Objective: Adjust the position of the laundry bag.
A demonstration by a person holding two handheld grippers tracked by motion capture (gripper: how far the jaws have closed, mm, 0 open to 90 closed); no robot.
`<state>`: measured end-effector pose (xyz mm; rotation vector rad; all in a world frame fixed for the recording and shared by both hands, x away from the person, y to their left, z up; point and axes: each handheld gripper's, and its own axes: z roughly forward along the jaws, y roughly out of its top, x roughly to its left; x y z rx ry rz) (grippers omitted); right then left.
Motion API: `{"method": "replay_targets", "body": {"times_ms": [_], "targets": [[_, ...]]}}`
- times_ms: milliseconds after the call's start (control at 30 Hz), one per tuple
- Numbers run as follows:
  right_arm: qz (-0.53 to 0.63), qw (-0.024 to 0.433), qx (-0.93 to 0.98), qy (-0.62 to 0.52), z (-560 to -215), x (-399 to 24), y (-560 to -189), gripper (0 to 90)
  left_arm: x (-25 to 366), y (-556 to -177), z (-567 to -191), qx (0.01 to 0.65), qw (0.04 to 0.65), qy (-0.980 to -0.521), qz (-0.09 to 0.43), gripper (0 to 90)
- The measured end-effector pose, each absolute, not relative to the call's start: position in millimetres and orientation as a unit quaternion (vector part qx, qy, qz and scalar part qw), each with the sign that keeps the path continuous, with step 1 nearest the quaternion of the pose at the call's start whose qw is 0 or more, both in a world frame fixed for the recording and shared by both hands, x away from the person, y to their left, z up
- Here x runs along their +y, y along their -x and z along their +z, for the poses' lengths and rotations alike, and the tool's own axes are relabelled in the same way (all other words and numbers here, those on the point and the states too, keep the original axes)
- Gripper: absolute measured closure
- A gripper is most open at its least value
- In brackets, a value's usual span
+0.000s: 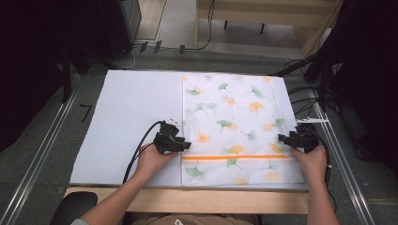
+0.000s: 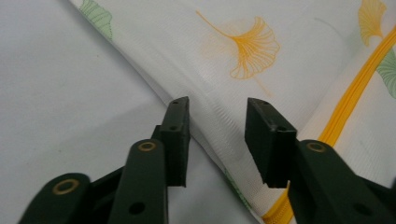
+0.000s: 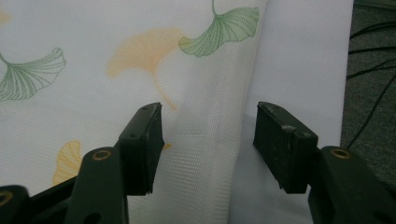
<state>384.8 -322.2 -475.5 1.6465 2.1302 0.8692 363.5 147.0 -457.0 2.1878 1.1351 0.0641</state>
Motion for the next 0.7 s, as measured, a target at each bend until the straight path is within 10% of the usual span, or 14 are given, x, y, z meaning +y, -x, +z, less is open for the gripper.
{"method": "replay_targets", "body": {"times_ms": [167, 433, 700], "targets": [[0.309, 0.154, 0.747, -0.568, -475.6, -319.4, -385.0, 49.4, 141.9, -362.2, -458.5, 0.418, 0.336, -0.844, 0.016, 77.3], [0.308, 0.145, 0.745, -0.573, -473.2, -312.7, -385.3, 87.9, 147.4, -370.0, -460.1, 0.434, 0.340, -0.834, -0.017, 86.0], [0.311, 0.131, 0.741, -0.581, -470.7, -313.4, -385.0, 90.0, 147.8, -369.7, -458.3, 0.429, 0.341, -0.836, -0.016, 88.2]]}}
